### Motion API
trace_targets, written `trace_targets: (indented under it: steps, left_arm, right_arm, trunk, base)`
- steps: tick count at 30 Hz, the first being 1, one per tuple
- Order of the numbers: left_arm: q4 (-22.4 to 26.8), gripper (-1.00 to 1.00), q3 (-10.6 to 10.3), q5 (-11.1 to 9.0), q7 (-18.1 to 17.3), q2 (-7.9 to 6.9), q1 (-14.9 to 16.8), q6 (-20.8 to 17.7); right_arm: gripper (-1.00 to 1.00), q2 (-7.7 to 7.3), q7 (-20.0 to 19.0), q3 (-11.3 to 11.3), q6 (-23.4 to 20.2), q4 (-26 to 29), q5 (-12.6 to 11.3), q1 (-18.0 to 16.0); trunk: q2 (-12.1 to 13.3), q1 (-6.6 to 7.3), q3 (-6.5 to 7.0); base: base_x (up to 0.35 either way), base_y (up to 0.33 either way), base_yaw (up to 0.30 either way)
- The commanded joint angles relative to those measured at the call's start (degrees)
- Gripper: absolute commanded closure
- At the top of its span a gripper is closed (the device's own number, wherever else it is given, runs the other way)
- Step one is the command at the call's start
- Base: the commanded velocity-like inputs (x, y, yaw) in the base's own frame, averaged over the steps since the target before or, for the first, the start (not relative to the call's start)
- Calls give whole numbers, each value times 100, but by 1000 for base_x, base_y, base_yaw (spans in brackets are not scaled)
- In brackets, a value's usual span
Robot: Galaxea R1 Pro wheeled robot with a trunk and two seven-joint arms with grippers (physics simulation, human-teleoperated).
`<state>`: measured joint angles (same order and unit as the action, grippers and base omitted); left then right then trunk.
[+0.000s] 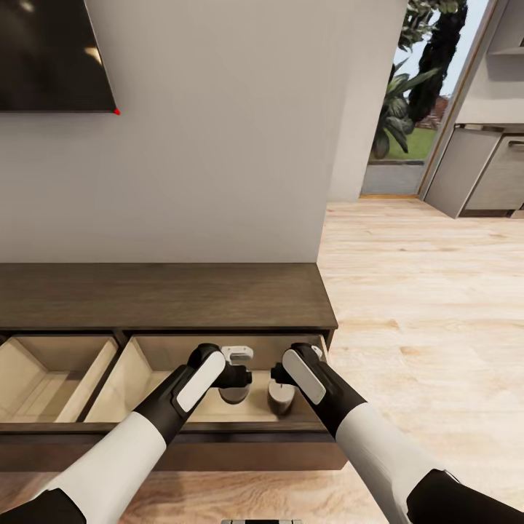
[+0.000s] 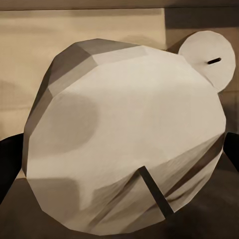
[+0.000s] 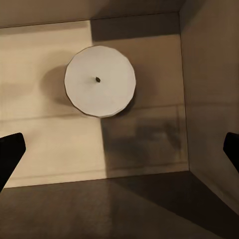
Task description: Place each of the two pumpkins and all three candles from the living room inside a cabinet in the living room (use any cabinet), then make sure every cabinet is closed, and position the cauldron so it is next to a table in the living room.
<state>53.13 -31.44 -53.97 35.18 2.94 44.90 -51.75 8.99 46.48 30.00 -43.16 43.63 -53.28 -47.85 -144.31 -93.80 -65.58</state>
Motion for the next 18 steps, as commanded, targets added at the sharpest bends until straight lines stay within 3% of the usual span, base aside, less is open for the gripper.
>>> trace_targets:
  steps: [1,2,3,18]
  left_arm:
    - [3,100,-11,-61,60,-2,4,-2]
    - [-6,100,-11,-62,59,-3,3,-2]
    - [-11,-100,-11,-64,59,-2,3,-2]
    - [-16,-100,-1,-69,62,2,2,-2]
  right_arm:
    - [-100,-3,54,19,-8,6,-51,-5]
    - [-100,-3,54,21,-8,7,-51,-5]
    - [-100,-3,54,20,-8,8,-51,-5]
    - [-100,-3,54,21,-8,7,-51,-5]
  trunk:
    - [-2,1,-5]
    - [-2,1,-5]
    - [-2,1,-5]
    - [-2,1,-5]
  base:
    - [0,0,0]
    - [0,0,0]
    - [0,0,0]
    - [0,0,0]
